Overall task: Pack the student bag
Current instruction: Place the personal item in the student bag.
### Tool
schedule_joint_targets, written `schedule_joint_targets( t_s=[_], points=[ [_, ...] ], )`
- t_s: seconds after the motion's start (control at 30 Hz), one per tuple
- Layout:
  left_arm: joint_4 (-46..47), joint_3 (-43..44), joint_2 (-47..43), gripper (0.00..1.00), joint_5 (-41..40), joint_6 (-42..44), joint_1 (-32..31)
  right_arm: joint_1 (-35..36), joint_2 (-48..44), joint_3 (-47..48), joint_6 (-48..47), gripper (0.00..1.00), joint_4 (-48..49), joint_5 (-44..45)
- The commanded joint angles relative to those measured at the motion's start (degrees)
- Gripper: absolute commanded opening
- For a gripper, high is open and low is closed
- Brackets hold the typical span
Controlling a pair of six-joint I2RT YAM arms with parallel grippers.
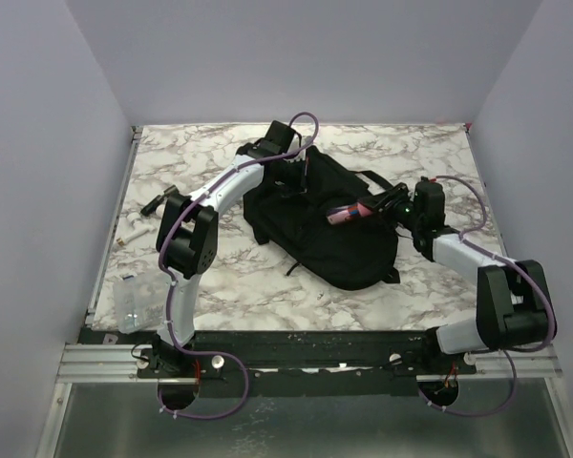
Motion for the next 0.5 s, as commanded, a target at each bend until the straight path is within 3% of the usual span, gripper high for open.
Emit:
schedule_joint_targets(
  t_s=[0.0, 0.2, 0.37, 0.4, 0.47],
  points=[
    [-0.54, 0.51, -3.12, 0.00, 6.63, -1.68, -0.03, 0.44, 4.38, -1.18, 11.90, 0.01, 19.14, -3.56],
    [2.12, -0.64, -4.50, 0.00, 8.73, -2.60, -0.46, 3.11, 10.18, -2.52, 18.37, 0.01, 27.72, 0.30],
    [2.88, -0.69, -3.81, 0.00, 10.46, -3.58, -0.59, 9.88, 15.43, -1.02, 25.98, 0.01, 31.84, 4.02],
    [3.19, -0.69, -3.67, 0.00, 10.67, -3.80, -0.56, 15.24, 17.30, -1.56, 31.43, 0.01, 33.39, 5.84],
    [3.45, -0.86, -3.45, 0.00, 11.49, -4.25, -0.57, 16.06, 19.60, 0.21, 30.78, 0.01, 34.34, 3.67]
  ],
)
